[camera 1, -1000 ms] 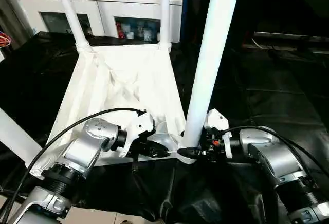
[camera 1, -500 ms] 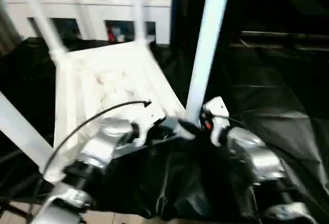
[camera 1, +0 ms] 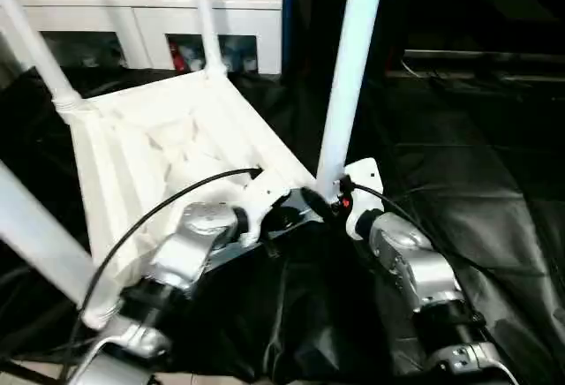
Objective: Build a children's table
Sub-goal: Rotate leg to tighten
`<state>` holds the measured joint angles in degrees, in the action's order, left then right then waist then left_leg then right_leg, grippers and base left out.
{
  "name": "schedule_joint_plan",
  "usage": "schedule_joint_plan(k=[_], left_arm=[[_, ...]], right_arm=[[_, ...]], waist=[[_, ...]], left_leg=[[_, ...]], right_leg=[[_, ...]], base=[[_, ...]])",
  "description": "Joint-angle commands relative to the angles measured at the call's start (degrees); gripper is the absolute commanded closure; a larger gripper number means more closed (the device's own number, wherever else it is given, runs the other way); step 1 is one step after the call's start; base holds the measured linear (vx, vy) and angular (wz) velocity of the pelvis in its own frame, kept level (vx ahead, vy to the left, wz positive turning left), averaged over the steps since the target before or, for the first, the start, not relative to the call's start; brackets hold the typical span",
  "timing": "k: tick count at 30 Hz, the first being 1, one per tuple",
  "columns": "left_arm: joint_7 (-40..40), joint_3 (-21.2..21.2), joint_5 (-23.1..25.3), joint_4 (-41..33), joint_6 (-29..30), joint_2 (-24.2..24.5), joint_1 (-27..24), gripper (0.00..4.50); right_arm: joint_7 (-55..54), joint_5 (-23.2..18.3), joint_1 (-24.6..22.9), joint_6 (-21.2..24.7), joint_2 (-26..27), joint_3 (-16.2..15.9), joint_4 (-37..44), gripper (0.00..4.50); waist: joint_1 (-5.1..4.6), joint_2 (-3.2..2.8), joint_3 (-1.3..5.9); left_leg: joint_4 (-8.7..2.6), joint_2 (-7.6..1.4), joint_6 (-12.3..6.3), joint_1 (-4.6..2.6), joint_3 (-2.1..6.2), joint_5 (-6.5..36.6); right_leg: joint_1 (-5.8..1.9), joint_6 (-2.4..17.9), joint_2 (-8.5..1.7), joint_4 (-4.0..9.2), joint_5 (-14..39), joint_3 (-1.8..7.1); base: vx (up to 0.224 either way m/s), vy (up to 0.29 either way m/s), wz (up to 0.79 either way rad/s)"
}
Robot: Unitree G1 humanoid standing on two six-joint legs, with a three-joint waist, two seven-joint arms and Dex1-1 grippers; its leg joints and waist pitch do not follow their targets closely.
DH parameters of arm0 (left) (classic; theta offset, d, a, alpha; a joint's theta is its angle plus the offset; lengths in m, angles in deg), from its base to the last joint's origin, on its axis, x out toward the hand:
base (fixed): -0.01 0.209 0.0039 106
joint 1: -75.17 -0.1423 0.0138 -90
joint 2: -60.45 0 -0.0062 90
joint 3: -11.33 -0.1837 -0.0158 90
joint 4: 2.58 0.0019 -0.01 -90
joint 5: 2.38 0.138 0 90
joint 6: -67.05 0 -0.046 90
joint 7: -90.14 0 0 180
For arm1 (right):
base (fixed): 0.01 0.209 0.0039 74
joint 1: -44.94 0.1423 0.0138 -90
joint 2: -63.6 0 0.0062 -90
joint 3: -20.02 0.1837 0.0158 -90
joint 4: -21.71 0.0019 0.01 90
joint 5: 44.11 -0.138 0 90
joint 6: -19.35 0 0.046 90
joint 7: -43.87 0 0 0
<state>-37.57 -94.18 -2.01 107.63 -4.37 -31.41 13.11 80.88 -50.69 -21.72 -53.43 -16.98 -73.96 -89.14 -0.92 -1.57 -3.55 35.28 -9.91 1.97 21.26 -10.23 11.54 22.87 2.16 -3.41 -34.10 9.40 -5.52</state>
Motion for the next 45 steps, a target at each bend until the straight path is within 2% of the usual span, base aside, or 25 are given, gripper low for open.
schedule_joint_plan(k=[1,2,3,6,7,9,12,13,22,25,32,36,38,39,40,41,42,43,44,45], left_arm=[[4.7,-2.3,-3.1,-4.2,-2.1,-0.3,0.3,4.5],[5.8,-2.5,-3.3,-4.5,-2.6,0.3,0.1,4.5],[6.7,-2.5,-3.5,-4.7,-2.8,0.8,-0.1,4.5],[9.6,-2.5,-3.7,-5.1,-3.3,2.8,-0.6,4.5],[10.7,-2.5,-3.9,-5.2,-3.4,3.4,-0.7,4.5],[11.7,-2.5,-4.1,-5.3,-3.6,4.1,-0.8,4.5],[14.7,-2.5,-5.1,-5.8,-3.6,5.8,-1.1,4.5],[15.1,-2.5,-5.3,-5.9,-3.4,6.1,-1.1,4.5],[17.4,-2.7,-6.0,-5.9,-3.2,6.9,-0.9,4.5],[17.7,-2.7,-6.0,-5.9,-3.2,7.1,-1.0,4.5],[17.6,-2.6,-5.7,-5.6,-3.3,7.1,-0.9,4.5],[13.0,-1.4,-4.6,-4.2,-3.3,5.4,-0.3,4.5],[9.5,-0.6,-3.7,-3.2,-3.0,4.1,0.3,4.5],[5.3,0.3,-2.7,-2.1,-2.3,2.7,1.1,4.5],[2.9,0.7,-2.2,-1.5,-1.6,1.6,1.5,4.5],[1.6,0.9,-1.9,-1.2,-1.2,1.0,1.8,4.5],[-0.7,1.1,-1.4,-0.9,-0.4,-0.2,2.1,4.5],[-2.1,1.2,-1.2,-0.8,0.3,-1.1,2.3,4.5],[-2.7,1.3,-1.1,-0.8,0.6,-1.5,2.3,4.5],[-4.2,1.2,-0.9,-0.8,1.3,-2.5,2.5,4.5]], right_arm=[[9.2,-2.6,-1.0,2.5,-0.4,-7.2,3.2,0.32],[11.1,-2.8,-1.3,2.8,-1.7,-7.7,4.0,0.24],[12.9,-3.0,-1.6,2.8,-3.0,-8.2,4.9,0.24],[19.1,-4.1,-2.6,3.3,-7.0,-9.2,7.5,0.24],[20.9,-4.3,-2.7,3.3,-8.1,-9.2,8.0,0.24],[22.5,-4.6,-2.8,3.5,-9.0,-9.2,8.4,0.24],[27.9,-5.6,-2.9,5.1,-12.6,-10.6,10.0,0.5],[28.6,-5.8,-2.9,5.4,-13.0,-10.8,10.3,0.6],[31.5,-5.4,-3.1,6.1,-14.2,-12.8,11.5,1.21],[31.5,-5.5,-3.3,6.2,-14.4,-13.3,11.8,1.6],[31.4,-5.4,-4.1,6.1,-14.5,-13.6,12.3,1.9],[24.0,-3.1,-5.0,3.6,-11.7,-11.9,10.3,1.93],[17.8,-1.0,-4.8,1.6,-9.2,-10.8,7.9,1.95],[10.8,0.8,-4.5,0.8,-6.5,-9.5,5.5,1.95],[6.1,1.6,-4.2,1.0,-4.4,-8.4,3.8,1.96],[3.4,2.0,-3.9,1.4,-3.2,-7.8,2.9,1.96],[-0.4,2.1,-3.5,1.7,-0.9,-6.7,1.5,1.96],[-2.5,2.0,-3.2,2.1,0.4,-6.1,0.9,1.96],[-3.5,2.0,-3.1,2.3,1.1,-5.8,0.6,1.96],[-6.0,2.1,-2.8,2.8,2.8,-5.3,-0.1,1.96]], waist=[[0.62,-0.02,4.42],[0.62,-0.02,4.42],[0.99,-0.19,4.32],[1.69,-0.06,4.11],[1.96,-0.25,3.96],[2.14,-0.08,4.02],[2.56,-0.07,4.05],[2.79,-0.04,4.0],[3.1,0.08,4.25],[3.17,0.0,4.22],[3.29,-0.07,4.21],[3.19,-0.12,4.15],[2.9,0.01,4.01],[2.44,-0.09,3.67],[2.04,0.04,3.55],[1.83,0.23,3.6],[1.5,0.11,3.51],[1.02,0.08,3.46],[1.02,0.08,3.46],[0.6,0.09,3.52]], left_leg=[[-4.04,-3.67,-5.46,-0.21,1.56,6.9],[-4.04,-3.67,-5.46,-0.21,1.56,6.9],[-4.07,-3.76,-5.57,-0.52,1.46,7.3],[-4.21,-3.76,-4.69,-0.86,1.37,9.1],[-4.23,-3.85,-3.98,-1.0,1.31,10.4],[-4.3,-3.85,-3.66,-0.82,1.38,10.1],[-4.29,-3.88,-3.72,-0.88,1.4,9.7],[-4.27,-3.91,-3.64,-0.98,1.29,9.7],[-4.15,-3.82,-3.63,-0.68,1.38,7.8],[-4.2,-3.87,-3.56,-0.73,1.42,8.0],[-4.21,-3.86,-3.21,-0.78,1.43,8.5],[-4.23,-3.81,-2.95,-0.7,1.43,8.6],[-4.29,-3.66,-2.46,-0.64,1.48,9.7],[-4.4,-3.6,-1.57,-0.89,1.45,11.7],[-4.36,-3.3,-0.41,-1.16,1.66,14.1],[-4.4,-3.18,-0.18,-1.08,1.8,14.5],[-4.51,-3.15,-0.08,-0.99,1.98,14.9],[-4.46,-3.18,0.07,-1.22,2.01,16.1],[-4.46,-3.18,0.07,-1.22,2.01,16.1],[-4.44,-3.14,-0.3,-1.04,2.08,16.1]], right_leg=[[-3.49,12.6,-5.42,3.68,10.2,3.7],[-3.49,12.6,-5.42,3.68,10.2,3.7],[-3.21,12.8,-5.41,3.78,10.1,3.75],[-3.14,12.2,-5.38,4.16,12.9,3.81],[-2.94,11.8,-5.47,4.35,14.8,3.92],[-3.12,11.3,-5.48,4.34,15.5,3.88],[-3.15,11.1,-5.43,4.35,15.7,3.87],[-2.97,11.3,-5.45,4.34,15.6,3.93],[-3.23,11.6,-5.56,4.05,13.9,3.84],[-3.21,11.5,-5.53,4.07,14.3,3.8],[-3.23,11.2,-5.5,4.17,14.9,3.79],[-3.15,11.0,-5.48,4.23,15.1,3.8],[-3.2,10.6,-5.56,4.49,17.2,3.66],[-2.74,10.1,-5.54,5.06,20.7,3.62],[-2.76,8.8,-5.59,5.54,25.6,3.26],[-2.94,7.8,-5.63,5.71,27.6,3.14],[-2.92,6.5,-5.65,6.05,29.6,3.08],[-2.56,5.9,-5.62,6.3,30.8,3.01],[-2.56,5.9,-5.62,6.3,30.8,3.01],[-2.62,5.7,-5.62,6.39,30.6,3.05]], base=[[0.0,0.0,0.0],[0.0,0.0,0.0],[0.0,0.0,0.0],[0.0,0.0,0.0],[0.0,0.0,0.0],[0.0,0.0,0.0],[0.0,0.0,0.0],[0.0,0.0,0.0],[0.0,0.0,0.0],[0.0,0.0,0.0],[0.0,0.0,0.0],[0.0,0.0,0.0],[0.0,0.0,0.0],[0.0,0.0,0.0],[0.0,0.0,0.0],[0.0,0.0,0.0],[0.0,0.0,0.0],[0.0,0.0,0.0],[0.0,0.0,0.0],[0.0,0.0,0.0]])
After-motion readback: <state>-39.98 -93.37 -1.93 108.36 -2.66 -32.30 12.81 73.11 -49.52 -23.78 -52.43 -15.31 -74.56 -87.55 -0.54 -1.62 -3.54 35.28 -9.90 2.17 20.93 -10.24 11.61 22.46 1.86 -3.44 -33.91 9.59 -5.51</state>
